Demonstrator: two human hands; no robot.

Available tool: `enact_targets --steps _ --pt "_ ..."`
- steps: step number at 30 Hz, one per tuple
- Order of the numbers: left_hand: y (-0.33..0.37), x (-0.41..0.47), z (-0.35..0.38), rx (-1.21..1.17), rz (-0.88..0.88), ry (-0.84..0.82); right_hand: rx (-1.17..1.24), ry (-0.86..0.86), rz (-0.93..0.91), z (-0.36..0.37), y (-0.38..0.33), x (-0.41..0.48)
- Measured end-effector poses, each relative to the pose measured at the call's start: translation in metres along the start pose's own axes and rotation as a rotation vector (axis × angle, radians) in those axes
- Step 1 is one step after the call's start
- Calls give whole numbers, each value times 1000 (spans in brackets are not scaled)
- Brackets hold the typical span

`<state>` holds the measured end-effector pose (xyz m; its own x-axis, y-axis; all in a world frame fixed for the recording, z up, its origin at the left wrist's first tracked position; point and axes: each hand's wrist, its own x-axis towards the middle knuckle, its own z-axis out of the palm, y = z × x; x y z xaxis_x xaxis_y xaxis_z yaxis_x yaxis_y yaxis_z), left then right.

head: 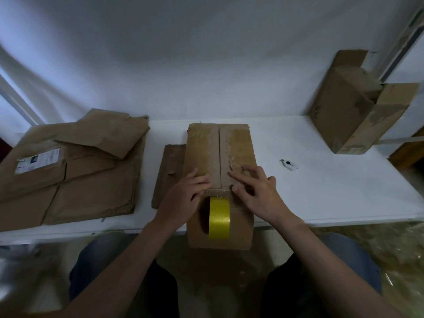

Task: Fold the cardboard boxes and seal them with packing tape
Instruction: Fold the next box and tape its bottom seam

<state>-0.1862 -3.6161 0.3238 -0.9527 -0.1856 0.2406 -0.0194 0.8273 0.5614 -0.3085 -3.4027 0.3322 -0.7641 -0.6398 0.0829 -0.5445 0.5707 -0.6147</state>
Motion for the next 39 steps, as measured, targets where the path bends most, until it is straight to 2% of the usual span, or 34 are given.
enact_targets --steps 3,6,9,11,13,14,17,18,20,23,26,30,33,39 --pt "0 -3 2 108 -11 -9 -100 -12 -12 2 -4 6" --pt "3 2 -1 120 -30 16 -345 59 -119 -7 -10 19" --pt "8 2 -5 92 -82 3 -330 -28 -264 -2 -20 32" --pt "16 -4 -8 142 -170 112 -324 -95 -272 7 -22 35" --pt "30 -14 -15 108 -335 259 -355 -82 -283 13 -19 35" --pt "38 -18 -17 2 -428 241 -365 -59 -297 14 -18 34" --pt "55 -27 -6 -416 -688 -50 -362 -11 -310 18 -16 34" --pt "58 -28 0 -560 -754 -95 -355 -2 -307 19 -16 34" --pt "66 -29 11 -790 -848 -80 -351 24 -314 22 -15 34" --pt "73 -27 23 -1016 -853 -20 -347 23 -316 22 -15 36" --pt "76 -25 19 -1022 -852 -41 -356 10 -294 21 -17 35" --pt "71 -27 12 -1078 -1017 -220 -349 50 -305 23 -16 34" --pt "65 -26 10 -1039 -1021 -320 -384 118 -327 28 -14 31" --pt "59 -34 16 -1012 -1007 -335 -392 98 -340 30 -13 25"
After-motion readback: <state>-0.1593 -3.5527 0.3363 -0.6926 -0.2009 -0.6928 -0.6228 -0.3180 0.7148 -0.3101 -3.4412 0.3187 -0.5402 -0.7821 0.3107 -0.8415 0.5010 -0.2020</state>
